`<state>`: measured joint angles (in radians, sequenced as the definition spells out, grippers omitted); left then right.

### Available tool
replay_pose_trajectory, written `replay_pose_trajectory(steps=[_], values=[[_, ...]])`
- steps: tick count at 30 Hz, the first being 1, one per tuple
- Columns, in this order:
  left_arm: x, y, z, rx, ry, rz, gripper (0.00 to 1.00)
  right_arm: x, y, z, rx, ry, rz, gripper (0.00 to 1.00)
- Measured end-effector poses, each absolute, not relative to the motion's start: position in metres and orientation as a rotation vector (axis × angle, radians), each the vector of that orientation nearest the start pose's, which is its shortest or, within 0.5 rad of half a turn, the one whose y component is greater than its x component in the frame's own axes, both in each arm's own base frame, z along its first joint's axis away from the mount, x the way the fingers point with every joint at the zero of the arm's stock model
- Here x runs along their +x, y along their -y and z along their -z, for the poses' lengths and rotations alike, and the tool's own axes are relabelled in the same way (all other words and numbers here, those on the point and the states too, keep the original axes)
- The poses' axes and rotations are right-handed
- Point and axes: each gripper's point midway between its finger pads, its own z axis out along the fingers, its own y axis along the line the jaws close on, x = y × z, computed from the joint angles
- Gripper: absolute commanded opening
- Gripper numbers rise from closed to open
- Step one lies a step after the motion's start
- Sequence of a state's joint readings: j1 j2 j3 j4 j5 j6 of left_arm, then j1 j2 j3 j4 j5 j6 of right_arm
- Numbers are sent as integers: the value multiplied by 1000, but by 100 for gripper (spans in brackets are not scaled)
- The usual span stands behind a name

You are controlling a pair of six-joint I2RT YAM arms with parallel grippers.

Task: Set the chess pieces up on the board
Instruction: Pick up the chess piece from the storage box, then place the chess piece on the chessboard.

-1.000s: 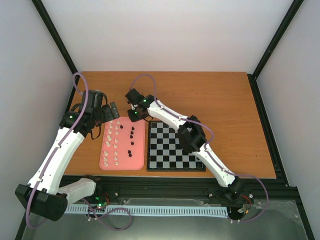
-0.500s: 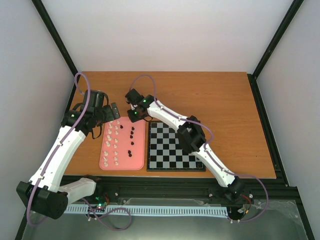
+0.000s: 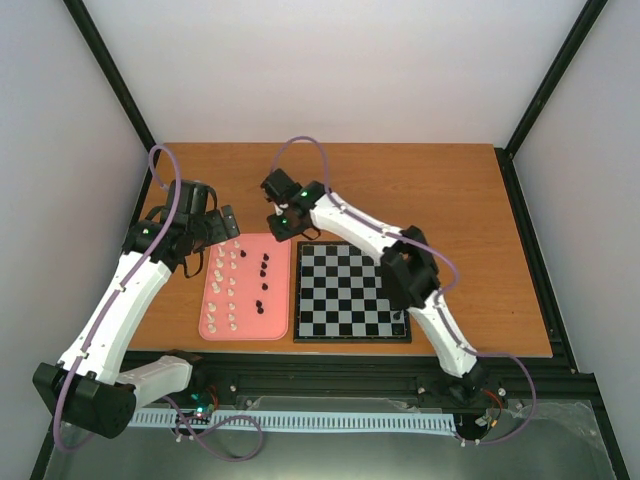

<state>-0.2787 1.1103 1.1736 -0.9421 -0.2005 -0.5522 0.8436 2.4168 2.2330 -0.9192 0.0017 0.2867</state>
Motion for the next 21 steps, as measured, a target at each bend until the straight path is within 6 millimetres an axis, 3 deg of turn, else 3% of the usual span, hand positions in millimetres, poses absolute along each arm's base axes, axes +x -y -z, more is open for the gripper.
replay_pose_trajectory(steps=[5,8,10,14,17,21], values=[[296,49,-238,-420,-2392,129,100,361,-380,-148,-661,-2591,-357,3],[294,49,-235,-421,-2398,129,100,352,-331,-161,-550,-2611,-339,3],[293,49,-230,-424,-2409,132,100,346,-291,-153,-463,-2658,-292,3],[292,50,-225,-426,-2424,137,100,334,-241,-116,-360,-2766,-178,3],[293,51,-224,-426,-2428,140,100,325,-227,-95,-333,-2821,-148,3],[294,53,-223,-423,-2430,149,100,326,-214,-84,-275,-2847,-152,3]])
